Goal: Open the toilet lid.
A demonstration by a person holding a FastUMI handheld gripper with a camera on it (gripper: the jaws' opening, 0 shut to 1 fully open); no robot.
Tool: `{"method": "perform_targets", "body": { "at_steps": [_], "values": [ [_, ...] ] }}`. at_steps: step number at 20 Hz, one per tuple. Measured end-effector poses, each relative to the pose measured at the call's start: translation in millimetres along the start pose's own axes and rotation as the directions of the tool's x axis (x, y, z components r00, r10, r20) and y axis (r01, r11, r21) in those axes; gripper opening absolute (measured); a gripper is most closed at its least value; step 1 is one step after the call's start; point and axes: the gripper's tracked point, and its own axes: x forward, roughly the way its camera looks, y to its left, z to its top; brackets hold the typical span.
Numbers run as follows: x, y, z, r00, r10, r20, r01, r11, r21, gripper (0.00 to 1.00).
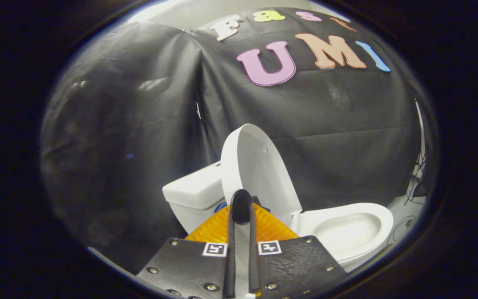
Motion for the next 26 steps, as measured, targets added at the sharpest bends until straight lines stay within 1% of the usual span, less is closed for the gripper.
{"method": "perform_targets", "body": {
  "at_steps": [2, 5, 7, 9, 10, 11, 12, 13, 15, 16, 18, 20, 23, 26],
  "values": [
    [2.2, 2.1, -2.4, 1.0, -0.012, -0.011, 0.011, 0.999, -0.052, 0.16],
    [2.5, -4.7, -22.4, 0.995, -0.055, -0.086, 0.047, 0.994, -0.096, 0.17],
    [-4.6, -8.7, -13.8, 0.996, -0.071, -0.058, 0.064, 0.991, -0.117, 0.17],
    [-8.5, -6.3, -5.5, 0.997, -0.068, -0.03, 0.064, 0.99, -0.125, 0.17],
    [-12.1, -7.9, 0.7, 0.997, -0.073, -0.013, 0.07, 0.988, -0.138, 0.21],
    [-16.7, -10.9, 6.6, 0.997, -0.077, 0.003, 0.077, 0.986, -0.149, 0.3],
    [-20.7, -13.6, 11.9, 0.996, -0.082, 0.017, 0.084, 0.984, -0.159, 0.34],
    [-24.8, -17.5, 16.7, 0.996, -0.089, 0.031, 0.093, 0.982, -0.163, 0.41],
    [-35.3, -36.9, 30.1, 0.989, -0.132, 0.07, 0.141, 0.978, -0.153, 0.54],
    [-39.2, -42.3, 37.2, 0.988, -0.133, 0.084, 0.144, 0.98, -0.139, 0.61],
    [-45.0, -53.9, 40.5, 0.986, -0.144, 0.081, 0.153, 0.981, -0.123, 0.75],
    [-52.8, -72.8, 45.6, 0.981, -0.173, 0.084, 0.182, 0.975, -0.128, 0.9],
    [-63.4, -97.4, 53.3, 0.975, -0.202, 0.089, 0.214, 0.966, -0.143, 0.91],
    [-73.2, -113.9, 61.9, 0.972, -0.212, 0.096, 0.225, 0.964, -0.142, 0.92]
  ]
}}
